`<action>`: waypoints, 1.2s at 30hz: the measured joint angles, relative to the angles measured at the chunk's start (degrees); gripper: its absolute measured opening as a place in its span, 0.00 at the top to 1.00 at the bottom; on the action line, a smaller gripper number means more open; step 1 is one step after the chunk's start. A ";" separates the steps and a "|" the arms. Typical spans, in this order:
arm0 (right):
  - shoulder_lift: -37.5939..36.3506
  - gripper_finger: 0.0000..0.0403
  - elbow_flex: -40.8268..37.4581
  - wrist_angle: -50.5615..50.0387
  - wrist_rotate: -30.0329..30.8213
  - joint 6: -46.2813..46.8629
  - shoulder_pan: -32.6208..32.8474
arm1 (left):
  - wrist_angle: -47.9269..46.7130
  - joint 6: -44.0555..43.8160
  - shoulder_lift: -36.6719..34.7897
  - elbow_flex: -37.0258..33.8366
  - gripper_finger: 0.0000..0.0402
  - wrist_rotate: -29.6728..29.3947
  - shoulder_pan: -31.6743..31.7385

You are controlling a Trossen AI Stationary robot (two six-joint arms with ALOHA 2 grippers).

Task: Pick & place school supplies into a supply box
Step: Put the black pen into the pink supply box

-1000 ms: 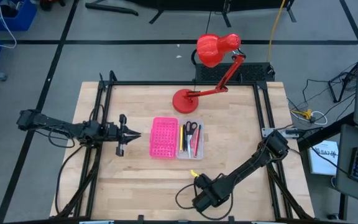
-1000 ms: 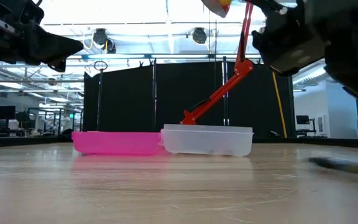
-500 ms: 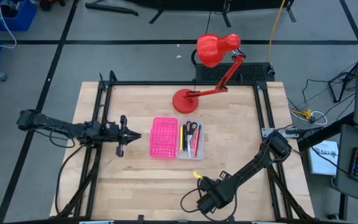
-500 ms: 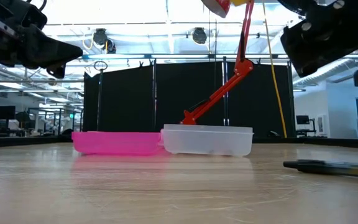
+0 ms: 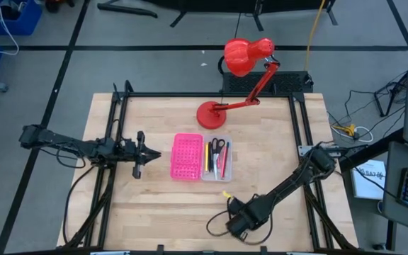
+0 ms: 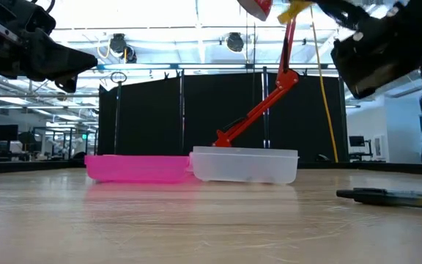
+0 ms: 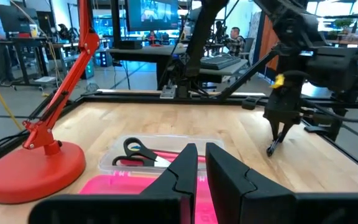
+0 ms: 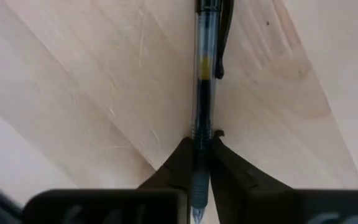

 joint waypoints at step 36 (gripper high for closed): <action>-17.67 0.93 -21.33 43.40 4.63 0.15 -36.65 | 1.29 4.47 0.00 0.00 0.90 -0.02 0.00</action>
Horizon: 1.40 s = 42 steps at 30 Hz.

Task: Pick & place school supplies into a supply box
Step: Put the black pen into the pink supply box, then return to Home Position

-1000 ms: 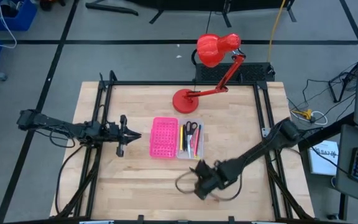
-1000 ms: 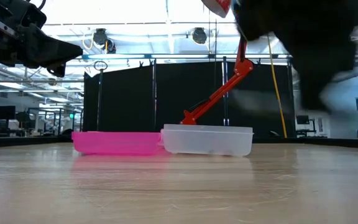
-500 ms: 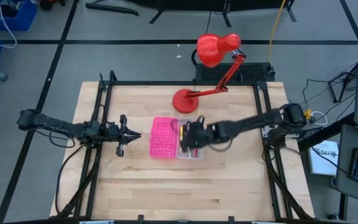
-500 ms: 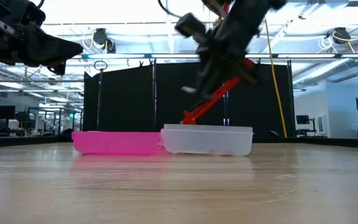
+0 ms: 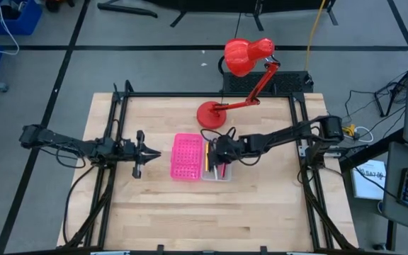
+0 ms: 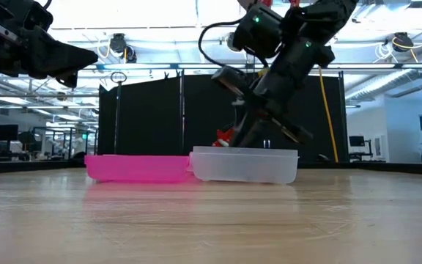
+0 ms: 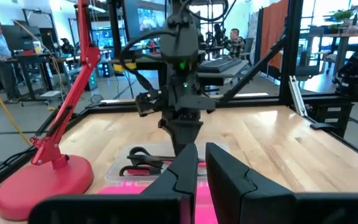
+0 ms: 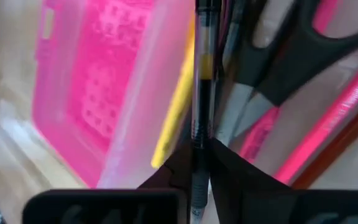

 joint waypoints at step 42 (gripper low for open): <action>-65.43 1.00 -29.27 9.84 25.49 -64.71 12.60 | -0.94 10.43 -3.54 0.00 0.99 -5.29 -2.36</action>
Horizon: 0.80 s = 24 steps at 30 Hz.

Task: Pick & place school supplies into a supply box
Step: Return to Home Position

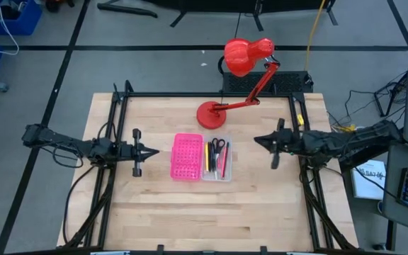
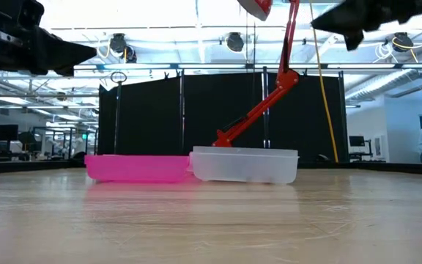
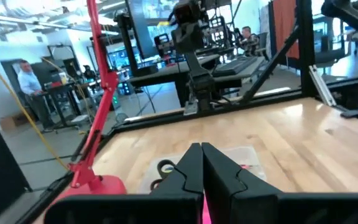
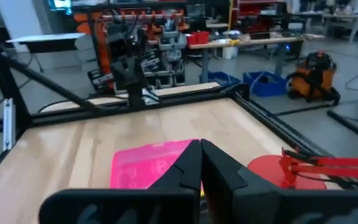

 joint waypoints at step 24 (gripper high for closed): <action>-26.77 1.00 -22.90 8.44 -17.41 -11.11 -2.98 | 4.87 14.75 -0.57 0.00 0.99 2.09 -5.73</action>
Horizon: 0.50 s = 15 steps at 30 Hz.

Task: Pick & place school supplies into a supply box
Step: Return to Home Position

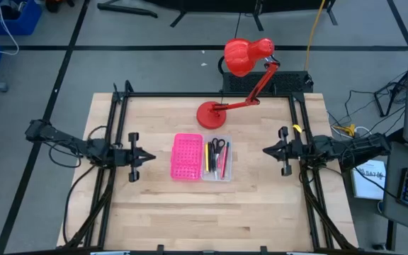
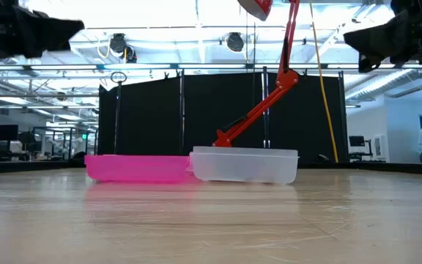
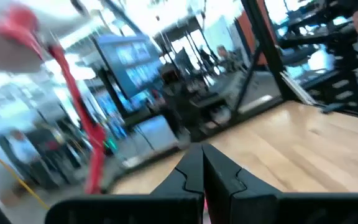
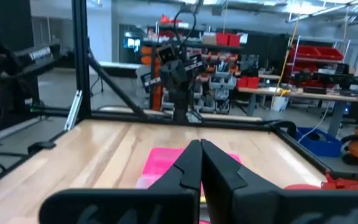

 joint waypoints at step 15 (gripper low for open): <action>-8.64 1.00 -0.08 -10.54 2.77 -0.12 0.00 | -14.19 4.67 -17.50 0.00 1.00 -1.13 -3.81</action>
